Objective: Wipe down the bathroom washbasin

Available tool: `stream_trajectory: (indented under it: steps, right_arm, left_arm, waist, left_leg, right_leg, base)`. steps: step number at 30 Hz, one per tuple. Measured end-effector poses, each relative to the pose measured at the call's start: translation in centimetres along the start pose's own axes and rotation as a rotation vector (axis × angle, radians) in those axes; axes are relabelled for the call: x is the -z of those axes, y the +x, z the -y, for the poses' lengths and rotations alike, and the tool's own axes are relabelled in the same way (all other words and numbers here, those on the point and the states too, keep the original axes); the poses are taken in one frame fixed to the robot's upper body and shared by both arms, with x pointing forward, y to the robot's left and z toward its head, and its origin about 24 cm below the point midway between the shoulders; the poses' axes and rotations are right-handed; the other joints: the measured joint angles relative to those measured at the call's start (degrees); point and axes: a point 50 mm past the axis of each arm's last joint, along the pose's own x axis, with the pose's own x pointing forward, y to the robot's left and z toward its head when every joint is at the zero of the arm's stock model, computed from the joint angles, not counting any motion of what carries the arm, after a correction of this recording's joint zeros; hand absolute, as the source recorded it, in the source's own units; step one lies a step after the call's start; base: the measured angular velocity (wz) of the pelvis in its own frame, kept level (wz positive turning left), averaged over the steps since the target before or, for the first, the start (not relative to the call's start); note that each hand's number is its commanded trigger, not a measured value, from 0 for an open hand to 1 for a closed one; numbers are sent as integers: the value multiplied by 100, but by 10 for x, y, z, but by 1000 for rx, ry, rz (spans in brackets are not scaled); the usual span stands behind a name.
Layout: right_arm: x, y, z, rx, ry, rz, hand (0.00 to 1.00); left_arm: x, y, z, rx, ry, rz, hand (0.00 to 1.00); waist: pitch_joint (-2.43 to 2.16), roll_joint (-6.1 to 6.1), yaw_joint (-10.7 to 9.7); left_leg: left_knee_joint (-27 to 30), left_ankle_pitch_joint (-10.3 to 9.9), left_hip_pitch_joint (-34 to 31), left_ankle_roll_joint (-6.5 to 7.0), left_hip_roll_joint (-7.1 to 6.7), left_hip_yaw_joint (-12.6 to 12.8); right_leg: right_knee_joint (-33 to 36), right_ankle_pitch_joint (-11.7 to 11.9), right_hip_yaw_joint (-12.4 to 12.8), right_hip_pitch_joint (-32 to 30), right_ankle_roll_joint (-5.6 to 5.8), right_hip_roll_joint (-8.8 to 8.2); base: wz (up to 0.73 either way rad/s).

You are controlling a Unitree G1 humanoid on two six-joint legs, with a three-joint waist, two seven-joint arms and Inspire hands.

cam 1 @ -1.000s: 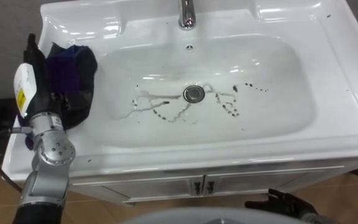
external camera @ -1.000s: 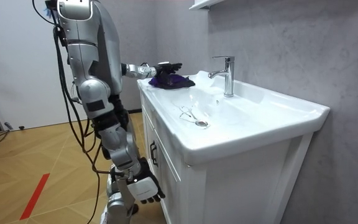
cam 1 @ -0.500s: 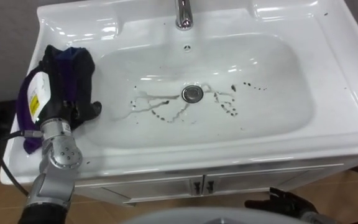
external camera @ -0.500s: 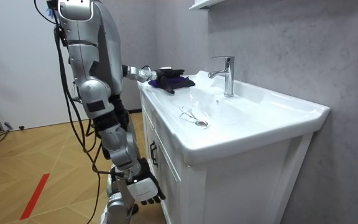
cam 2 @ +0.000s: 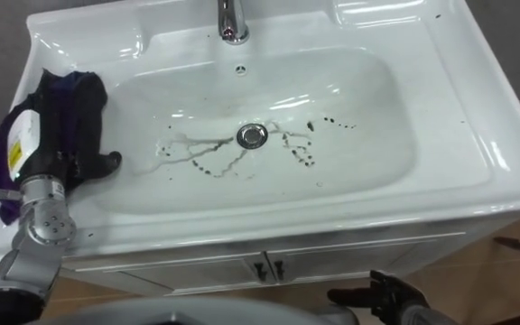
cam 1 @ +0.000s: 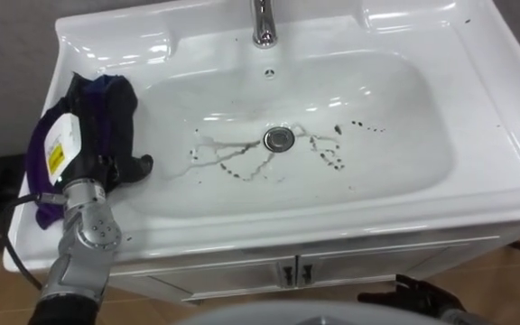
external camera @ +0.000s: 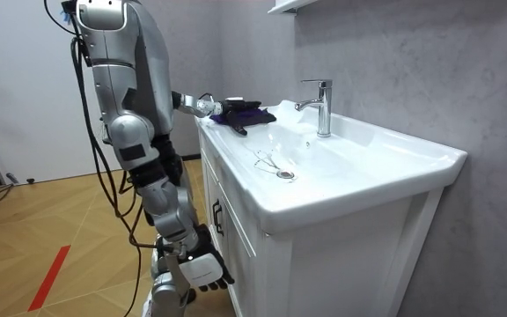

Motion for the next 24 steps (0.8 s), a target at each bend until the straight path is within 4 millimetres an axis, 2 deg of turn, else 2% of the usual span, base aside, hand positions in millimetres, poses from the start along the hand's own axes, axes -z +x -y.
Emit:
stream_trajectory:
  steps: [17,24]
  right_arm:
    - [0,1,0,10,11,-33,0]
    - [3,1,0,10,28,-69,0]
  left_arm:
    - [12,2,6,36,2,-39,0]
    - [10,5,6,57,-1,-36,0]
  waist:
    - [-2,-27,0]
    - [-36,-95,87]
  left_leg:
    - [-47,3,199,-4,16,122]
    - [-36,14,200,-16,20,122]
  right_leg:
    - [-80,-3,141,100,-1,30]
    - [-79,0,141,102,-6,35]
  base:
    - [-4]
    - [0]
